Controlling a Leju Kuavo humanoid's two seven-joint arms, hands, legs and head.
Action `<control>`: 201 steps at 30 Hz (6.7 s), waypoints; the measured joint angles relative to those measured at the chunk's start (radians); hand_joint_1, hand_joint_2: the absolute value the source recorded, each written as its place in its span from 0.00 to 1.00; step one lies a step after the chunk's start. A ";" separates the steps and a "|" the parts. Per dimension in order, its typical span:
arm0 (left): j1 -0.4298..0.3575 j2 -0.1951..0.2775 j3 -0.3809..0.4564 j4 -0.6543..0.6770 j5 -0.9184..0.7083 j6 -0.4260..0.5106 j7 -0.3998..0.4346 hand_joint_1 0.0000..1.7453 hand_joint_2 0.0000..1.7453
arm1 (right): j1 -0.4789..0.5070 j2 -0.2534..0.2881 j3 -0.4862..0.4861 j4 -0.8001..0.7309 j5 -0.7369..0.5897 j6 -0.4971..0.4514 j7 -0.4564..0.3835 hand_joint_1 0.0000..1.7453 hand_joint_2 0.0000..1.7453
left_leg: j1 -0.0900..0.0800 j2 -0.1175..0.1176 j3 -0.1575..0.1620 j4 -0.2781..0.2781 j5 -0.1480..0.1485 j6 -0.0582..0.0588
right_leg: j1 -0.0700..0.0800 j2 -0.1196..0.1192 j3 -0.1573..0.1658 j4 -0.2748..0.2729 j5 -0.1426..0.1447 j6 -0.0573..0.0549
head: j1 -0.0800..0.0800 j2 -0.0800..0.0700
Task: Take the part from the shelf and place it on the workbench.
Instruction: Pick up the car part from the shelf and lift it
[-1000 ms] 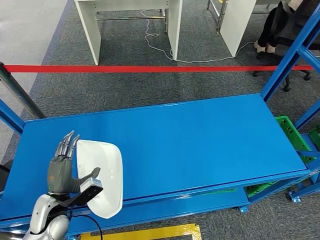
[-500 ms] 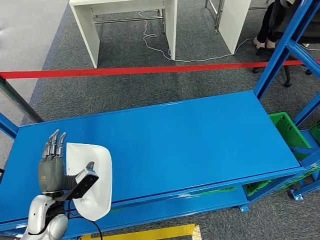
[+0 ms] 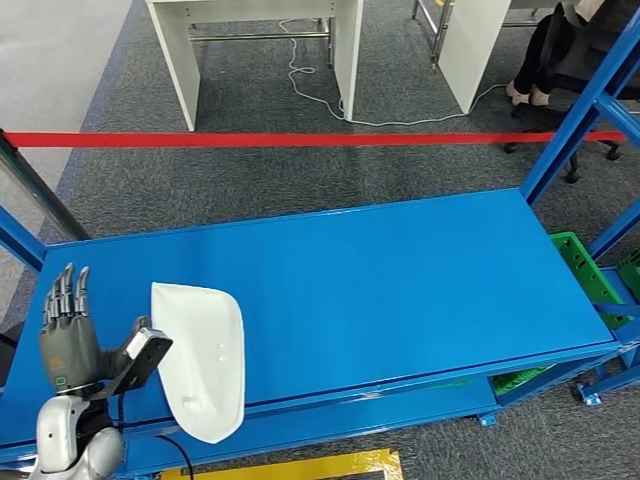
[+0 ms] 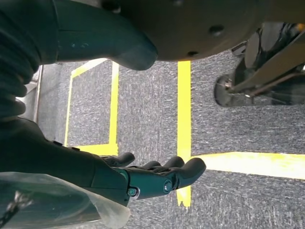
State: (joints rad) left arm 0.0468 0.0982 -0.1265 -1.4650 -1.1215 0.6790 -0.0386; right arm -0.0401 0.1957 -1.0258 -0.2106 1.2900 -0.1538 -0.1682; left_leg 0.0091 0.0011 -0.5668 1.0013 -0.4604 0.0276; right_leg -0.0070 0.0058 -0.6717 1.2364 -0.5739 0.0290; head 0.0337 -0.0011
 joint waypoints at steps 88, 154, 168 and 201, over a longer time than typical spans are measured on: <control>0.091 0.167 -0.158 -0.039 0.207 -0.150 -0.234 0.00 1.00 | -0.007 0.005 -0.043 0.003 0.032 0.021 -0.027 0.00 1.00 | -0.002 0.004 0.006 -0.002 -0.004 -0.005 | 0.003 -0.001 0.032 -0.043 -0.030 -0.005 | -0.003 0.000; -0.109 0.266 -0.524 0.071 -0.060 -0.301 -0.165 1.00 1.00 | -0.012 -0.002 -0.055 0.003 0.069 0.037 -0.021 0.00 1.00 | -0.001 0.003 0.013 -0.005 -0.005 -0.003 | 0.001 -0.002 -0.021 0.058 -0.043 0.002 | -0.005 0.000; -0.135 0.242 -0.485 0.124 -0.024 -0.339 -0.098 1.00 1.00 | -0.011 -0.004 -0.055 0.003 0.067 0.039 -0.021 0.00 1.00 | -0.003 -0.003 -0.094 0.268 -0.149 -0.057 | -0.006 -0.011 0.121 -0.228 0.084 -0.046 | -0.013 0.000; 0.027 -0.092 -0.251 -0.116 0.675 -0.052 -0.492 1.00 1.00 | -0.007 0.000 -0.062 0.005 0.059 0.004 -0.026 0.00 1.00 | -0.004 0.004 -0.101 0.271 -0.120 -0.042 | -0.009 -0.003 0.116 -0.219 0.077 -0.038 | -0.015 0.000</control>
State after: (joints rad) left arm 0.0737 0.0066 -0.3775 -1.5810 -0.4461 0.6266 -0.5308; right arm -0.0473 0.1962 -1.0881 -0.2060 1.3489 -0.1501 -0.1946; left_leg 0.0052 0.0048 -0.6676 1.2723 -0.5804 -0.0147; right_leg -0.0156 0.0030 -0.5557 1.0179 -0.4968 -0.0095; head 0.0191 -0.0011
